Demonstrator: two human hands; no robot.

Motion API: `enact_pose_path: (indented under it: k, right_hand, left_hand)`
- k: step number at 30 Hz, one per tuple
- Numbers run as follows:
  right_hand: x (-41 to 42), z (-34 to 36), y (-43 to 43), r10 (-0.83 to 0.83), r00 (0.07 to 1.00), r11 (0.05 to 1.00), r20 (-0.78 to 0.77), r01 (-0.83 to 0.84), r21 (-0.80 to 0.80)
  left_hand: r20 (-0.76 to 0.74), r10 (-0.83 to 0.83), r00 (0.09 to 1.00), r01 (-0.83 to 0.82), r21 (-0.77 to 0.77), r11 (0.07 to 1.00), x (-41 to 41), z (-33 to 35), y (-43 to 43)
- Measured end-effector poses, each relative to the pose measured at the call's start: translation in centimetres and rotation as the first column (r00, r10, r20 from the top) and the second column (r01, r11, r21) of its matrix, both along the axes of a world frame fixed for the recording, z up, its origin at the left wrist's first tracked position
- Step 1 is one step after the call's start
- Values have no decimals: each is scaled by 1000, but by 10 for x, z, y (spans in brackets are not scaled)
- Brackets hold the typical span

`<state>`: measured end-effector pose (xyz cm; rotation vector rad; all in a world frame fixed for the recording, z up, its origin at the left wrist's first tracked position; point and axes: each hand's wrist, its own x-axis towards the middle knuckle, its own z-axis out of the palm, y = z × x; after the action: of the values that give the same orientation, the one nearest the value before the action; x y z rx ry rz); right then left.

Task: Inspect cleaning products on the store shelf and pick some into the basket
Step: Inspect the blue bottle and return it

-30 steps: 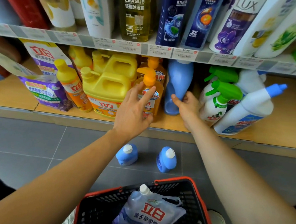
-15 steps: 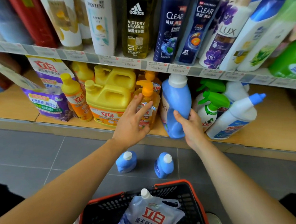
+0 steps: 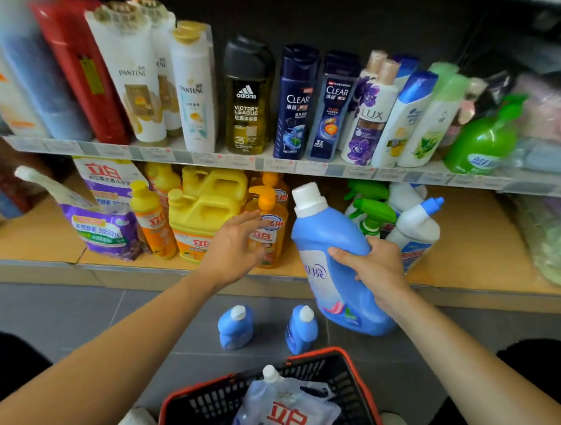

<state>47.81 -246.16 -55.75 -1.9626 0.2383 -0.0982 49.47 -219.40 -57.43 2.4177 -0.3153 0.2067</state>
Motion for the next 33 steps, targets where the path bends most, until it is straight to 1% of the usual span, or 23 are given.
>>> enact_pose_path:
  k: [1, 3, 4, 6, 8, 10, 12, 15, 19, 22, 24, 26, 30, 33]
  right_hand:
    - [-8, 6, -3, 28, 999, 999, -14, -29, -39]
    - [-21, 16, -6, 94, 995, 987, -43, -98, -123]
    - [-27, 20, -7, 124, 991, 978, -50, -131, -160]
    - [-39, 28, -7, 196, 979, 961, -49, -202, -188]
    - [-52, 34, -5, 263, 964, 946, -32, -264, -186]
    - [-66, 37, -2, 299, 954, 944, -32, -300, -133]
    - [-79, 38, 2, 330, 943, 943, -50, -332, -32]
    - [-95, 39, 9, 399, 913, 911, -91, -382, 157]
    - [-105, 37, 13, 531, 833, 808, -157, -442, 389]
    - [-108, 36, 14, 601, 773, 746, -204, -451, 489]
    - [-108, 36, 16, 626, 748, 727, -223, -456, 514]
    - [-108, 35, 19, 622, 752, 733, -219, -460, 501]
    - [-110, 32, 28, 530, 827, 817, -188, -439, 373]
    - [-116, 29, 37, 446, 890, 871, -94, -407, 276]
  left_hand:
    - [-13, 11, 1000, -12, -38, 999, -4, 8, -1]
    - [-111, 30, 993, -53, -210, 976, -12, 23, -4]
    - [-178, 7, 984, -68, -339, 938, -16, 30, -6]
    - [-288, -85, 954, -102, -577, 811, -30, 41, -10]
    - [-329, -143, 933, -135, -690, 711, -45, 51, -17]
    - [-342, -159, 926, -168, -751, 639, -58, 57, -26]
    - [-336, -123, 934, -194, -764, 615, -69, 59, -32]
    - [-255, -83, 963, -145, -756, 639, -84, 61, -35]
    - [-140, -222, 965, 8, -829, 559, -99, 67, -26]
    - [-135, -355, 925, 93, -825, 558, -101, 75, -16]
    - [-134, -374, 918, 109, -820, 562, -102, 78, -13]
    - [-126, -303, 945, 81, -805, 588, -103, 78, -14]
    - [-106, -93, 990, -27, -786, 618, -108, 68, -23]
    - [-93, 119, 989, -147, -762, 630, -106, 61, -32]
